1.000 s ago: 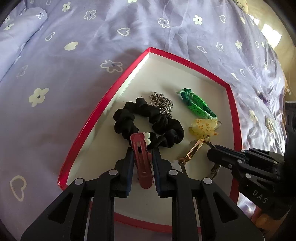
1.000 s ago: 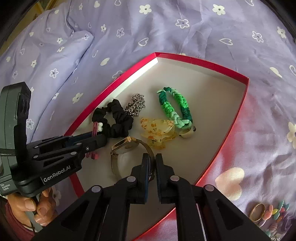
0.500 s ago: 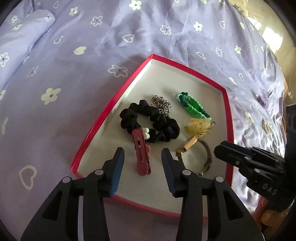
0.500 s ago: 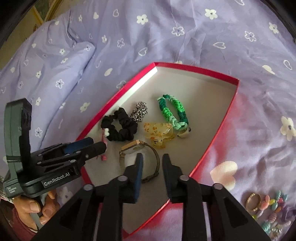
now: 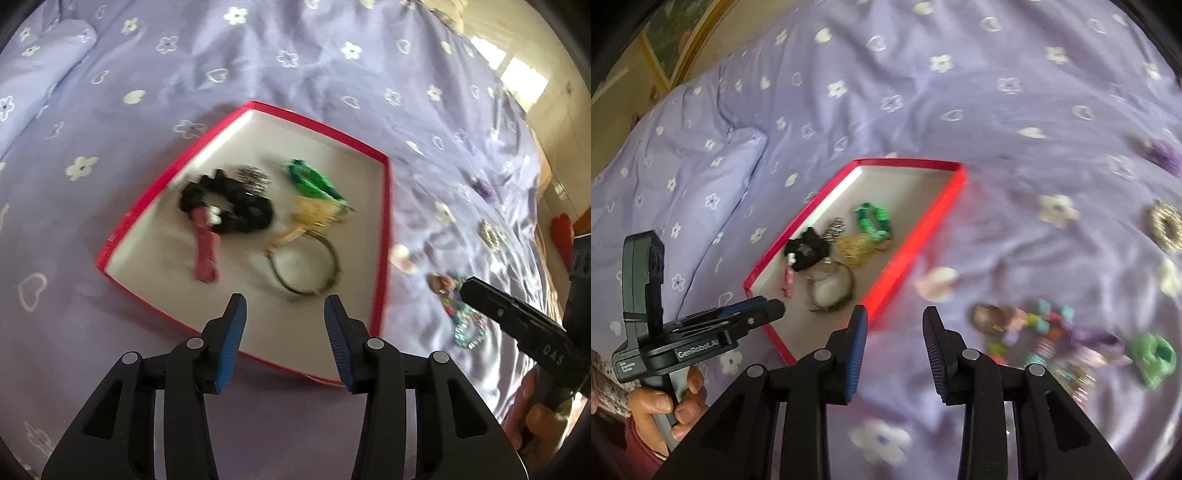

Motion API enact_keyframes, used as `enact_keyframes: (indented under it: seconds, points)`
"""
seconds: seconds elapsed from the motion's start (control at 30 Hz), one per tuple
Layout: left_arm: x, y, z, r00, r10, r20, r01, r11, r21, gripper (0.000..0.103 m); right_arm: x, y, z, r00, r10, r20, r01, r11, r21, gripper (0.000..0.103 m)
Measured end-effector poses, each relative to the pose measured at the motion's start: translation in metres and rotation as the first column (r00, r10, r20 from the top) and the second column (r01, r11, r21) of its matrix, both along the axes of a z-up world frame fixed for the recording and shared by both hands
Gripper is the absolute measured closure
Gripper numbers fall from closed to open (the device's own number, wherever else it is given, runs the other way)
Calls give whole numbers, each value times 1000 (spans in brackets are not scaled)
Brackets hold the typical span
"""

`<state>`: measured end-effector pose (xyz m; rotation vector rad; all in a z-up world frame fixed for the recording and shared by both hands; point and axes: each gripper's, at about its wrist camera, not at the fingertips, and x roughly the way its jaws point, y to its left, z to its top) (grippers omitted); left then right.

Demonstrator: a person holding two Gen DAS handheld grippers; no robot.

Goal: Organize jewelry
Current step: 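Carry pink clip and watch into the red box and open both tools, then grasp the crystal bead strand with the left tool while the right grasps the mint-green hair tie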

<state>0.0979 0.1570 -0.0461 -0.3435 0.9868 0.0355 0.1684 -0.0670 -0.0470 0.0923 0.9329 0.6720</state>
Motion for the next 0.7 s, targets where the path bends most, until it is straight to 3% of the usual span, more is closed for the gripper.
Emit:
enact_keyframes:
  seconds: [0.37, 0.7]
  points:
    - [-2, -67, 3, 991, -137, -11, 137, 991, -7, 61, -21, -98, -3, 983, -184, 10, 184, 983, 9, 66]
    - [2, -114, -3, 972, -232, -40, 232, 973, 2, 61, -37, -159, -20, 956, -294, -23, 294, 956, 9, 65]
